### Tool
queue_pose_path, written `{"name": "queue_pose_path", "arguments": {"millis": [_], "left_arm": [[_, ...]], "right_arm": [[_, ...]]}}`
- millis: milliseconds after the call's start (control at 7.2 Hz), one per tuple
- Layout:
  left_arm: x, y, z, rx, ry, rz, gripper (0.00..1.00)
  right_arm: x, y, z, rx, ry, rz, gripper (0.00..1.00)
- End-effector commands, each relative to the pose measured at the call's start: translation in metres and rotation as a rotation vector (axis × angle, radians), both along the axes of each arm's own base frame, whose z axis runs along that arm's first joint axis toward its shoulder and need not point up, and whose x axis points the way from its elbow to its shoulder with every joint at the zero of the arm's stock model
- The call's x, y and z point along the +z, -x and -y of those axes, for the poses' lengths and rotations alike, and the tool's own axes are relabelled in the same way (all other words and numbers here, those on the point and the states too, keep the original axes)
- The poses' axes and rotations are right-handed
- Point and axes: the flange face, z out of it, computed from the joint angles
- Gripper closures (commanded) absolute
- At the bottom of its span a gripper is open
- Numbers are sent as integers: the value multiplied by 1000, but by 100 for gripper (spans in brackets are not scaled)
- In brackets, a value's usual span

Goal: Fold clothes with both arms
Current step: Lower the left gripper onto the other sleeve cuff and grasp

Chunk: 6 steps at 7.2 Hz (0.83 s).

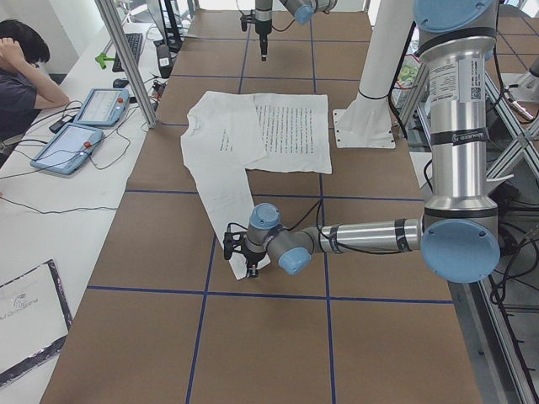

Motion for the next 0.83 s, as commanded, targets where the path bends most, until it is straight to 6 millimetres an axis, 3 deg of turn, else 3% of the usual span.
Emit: {"name": "queue_pose_path", "arguments": {"millis": [0, 139, 417, 555, 694], "left_arm": [[-2, 0, 0, -5, 2, -3, 80], [-2, 0, 0, -6, 1, -4, 88], [-2, 0, 0, -6, 1, -4, 90], [-2, 1, 0, -8, 3, -4, 97], [-12, 0, 2, -7, -13, -16, 100]], "right_arm": [[0, 0, 0, 1, 1, 0, 0], [1, 0, 0, 0, 1, -1, 0], [1, -1, 0, 1, 1, -1, 0], [2, 0, 0, 0, 1, -1, 0], [1, 0, 0, 0, 1, -1, 0]]}}
